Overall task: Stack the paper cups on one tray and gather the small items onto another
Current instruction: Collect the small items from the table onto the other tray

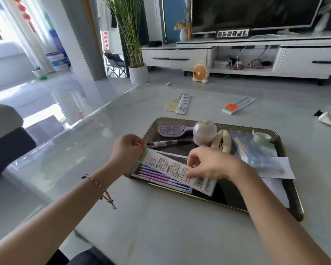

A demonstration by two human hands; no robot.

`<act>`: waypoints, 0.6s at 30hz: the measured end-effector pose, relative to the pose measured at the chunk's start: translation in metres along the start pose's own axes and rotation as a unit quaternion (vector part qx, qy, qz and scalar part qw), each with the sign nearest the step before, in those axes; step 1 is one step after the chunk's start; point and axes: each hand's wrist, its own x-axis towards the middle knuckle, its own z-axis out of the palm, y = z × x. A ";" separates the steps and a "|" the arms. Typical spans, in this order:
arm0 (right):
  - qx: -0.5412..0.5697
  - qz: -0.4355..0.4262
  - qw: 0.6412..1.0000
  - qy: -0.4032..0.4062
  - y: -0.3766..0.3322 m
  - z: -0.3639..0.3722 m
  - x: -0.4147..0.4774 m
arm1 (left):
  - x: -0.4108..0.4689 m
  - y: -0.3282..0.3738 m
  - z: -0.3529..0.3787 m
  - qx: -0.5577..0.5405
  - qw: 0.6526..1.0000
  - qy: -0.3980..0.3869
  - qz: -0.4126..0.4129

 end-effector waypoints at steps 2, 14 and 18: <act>-0.004 -0.015 1.000 0.007 -0.003 0.005 0.002 | -0.001 -0.007 0.000 0.062 0.998 0.013 0.015; 0.021 -0.061 0.998 0.016 -0.007 0.022 0.013 | -0.002 -0.010 0.010 0.140 0.974 0.052 0.168; 0.049 -0.059 0.994 0.081 -0.002 0.005 0.007 | 0.003 0.004 0.022 0.143 0.969 0.017 0.203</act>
